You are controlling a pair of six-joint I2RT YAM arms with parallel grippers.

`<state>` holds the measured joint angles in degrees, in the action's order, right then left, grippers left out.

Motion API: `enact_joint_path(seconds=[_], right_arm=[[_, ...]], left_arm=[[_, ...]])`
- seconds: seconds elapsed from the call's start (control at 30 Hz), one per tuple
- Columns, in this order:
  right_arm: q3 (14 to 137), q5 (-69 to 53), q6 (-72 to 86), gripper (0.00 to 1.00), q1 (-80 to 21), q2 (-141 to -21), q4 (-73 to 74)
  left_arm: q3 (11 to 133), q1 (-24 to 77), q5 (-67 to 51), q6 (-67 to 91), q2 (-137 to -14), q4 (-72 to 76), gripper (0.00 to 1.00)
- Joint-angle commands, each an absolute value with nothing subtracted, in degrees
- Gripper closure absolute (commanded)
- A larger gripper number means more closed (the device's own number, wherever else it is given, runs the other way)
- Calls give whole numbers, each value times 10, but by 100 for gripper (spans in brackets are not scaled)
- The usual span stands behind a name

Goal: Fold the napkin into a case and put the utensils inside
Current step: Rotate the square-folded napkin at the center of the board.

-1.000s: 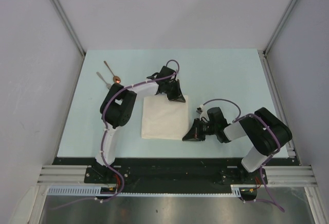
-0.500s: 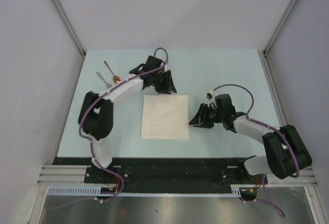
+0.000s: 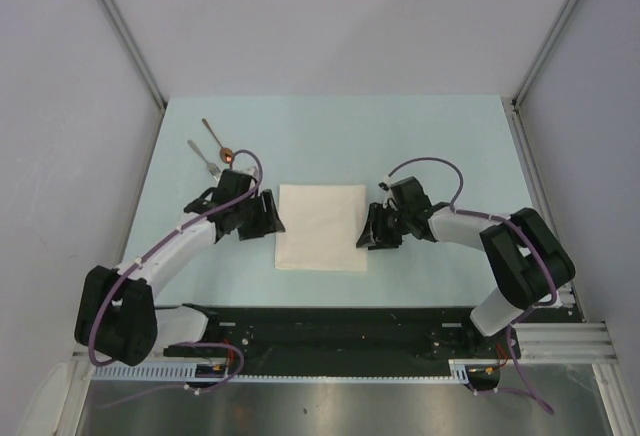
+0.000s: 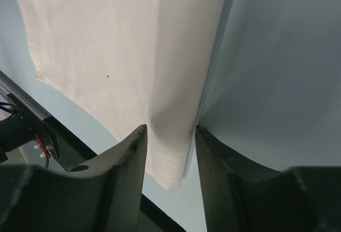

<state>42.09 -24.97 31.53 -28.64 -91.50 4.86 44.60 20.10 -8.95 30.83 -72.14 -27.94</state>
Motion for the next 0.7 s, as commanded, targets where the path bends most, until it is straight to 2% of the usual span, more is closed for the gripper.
enact_joint_path(seconds=[0.0,0.1,0.2,0.37,0.43,0.47,0.53,0.57,0.67], right_arm=[[400,-229,323,58,-291,-927,28],[392,-225,314,83,-277,-933,26],[415,-250,277,96,-229,-956,36],[554,-286,192,98,-142,-1044,81],[659,-310,172,89,-132,-1108,104],[703,-309,160,79,-129,-1130,123],[814,-276,155,74,-118,-1178,198],[842,-246,162,62,-113,-1186,226],[887,-187,177,48,-98,-1171,301]], left_arm=[[445,185,-66,294,-677,-271,37],[463,171,-75,287,-693,-272,37],[500,160,-102,287,-734,-265,36],[602,160,-169,293,-851,-258,34],[644,160,-155,293,-902,-262,32],[659,159,-151,293,-919,-268,32],[709,158,-135,288,-975,-296,32],[723,158,-123,285,-996,-306,31],[761,155,-89,269,-1046,-333,30]])
